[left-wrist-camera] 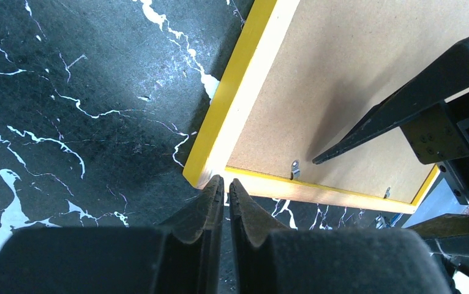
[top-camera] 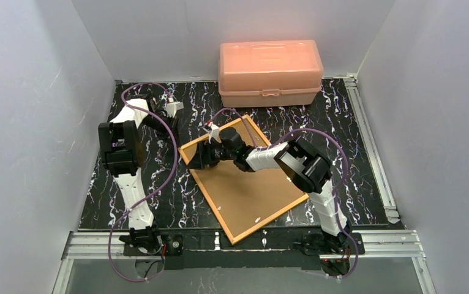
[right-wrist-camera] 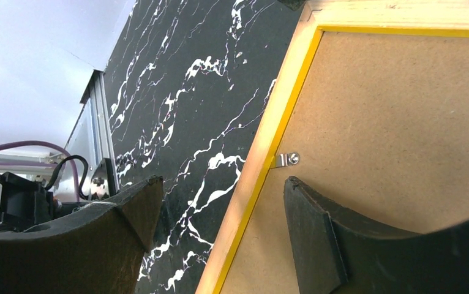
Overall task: Put the photo into the frame
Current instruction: Install the photo frame at the center of the board.
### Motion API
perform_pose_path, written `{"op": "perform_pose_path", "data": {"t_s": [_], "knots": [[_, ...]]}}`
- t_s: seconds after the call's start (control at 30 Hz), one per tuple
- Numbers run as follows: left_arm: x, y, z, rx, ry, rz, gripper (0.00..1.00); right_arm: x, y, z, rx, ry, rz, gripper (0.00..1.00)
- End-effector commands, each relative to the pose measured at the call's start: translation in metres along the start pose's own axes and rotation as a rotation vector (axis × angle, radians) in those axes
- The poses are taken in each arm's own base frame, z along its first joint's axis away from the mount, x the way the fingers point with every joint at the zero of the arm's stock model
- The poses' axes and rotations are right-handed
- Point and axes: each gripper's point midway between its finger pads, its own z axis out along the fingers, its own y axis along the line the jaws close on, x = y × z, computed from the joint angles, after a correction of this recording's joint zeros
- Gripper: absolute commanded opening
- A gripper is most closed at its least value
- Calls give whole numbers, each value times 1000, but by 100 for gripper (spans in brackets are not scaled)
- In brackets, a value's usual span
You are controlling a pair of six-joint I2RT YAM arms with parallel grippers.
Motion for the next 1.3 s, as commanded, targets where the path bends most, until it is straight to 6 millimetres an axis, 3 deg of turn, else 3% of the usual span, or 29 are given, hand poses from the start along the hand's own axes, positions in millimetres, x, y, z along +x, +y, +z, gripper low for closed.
{"op": "perform_pose_path", "data": {"t_s": [0.0, 0.53, 0.7, 0.8, 0.9, 0.97, 1.13, 1.27], "knots": [[-4, -17, -14, 12, -24, 22, 7, -3, 6, 11, -14, -11, -18, 80], [1, -13, -4, 19, -9, 14, 6, 4, 6, 20, -6, -4, 11, 80], [0, -14, -4, 22, -13, 12, 6, -3, 13, 20, -23, -11, 1, 79], [-2, -16, -8, 14, -18, 12, 9, -18, 23, 11, -38, -34, 0, 80], [-9, -20, -17, 5, -32, 34, 15, -43, 25, -19, 14, -77, 7, 83], [-14, -21, -23, -6, -43, 50, 25, -65, 20, -55, 121, -128, -9, 98], [-14, -19, -26, -15, -39, 121, 37, -89, -43, -158, 465, -205, 13, 99], [9, -28, -35, -16, 9, 284, 43, -97, -91, -235, 751, -238, -10, 99]]}}
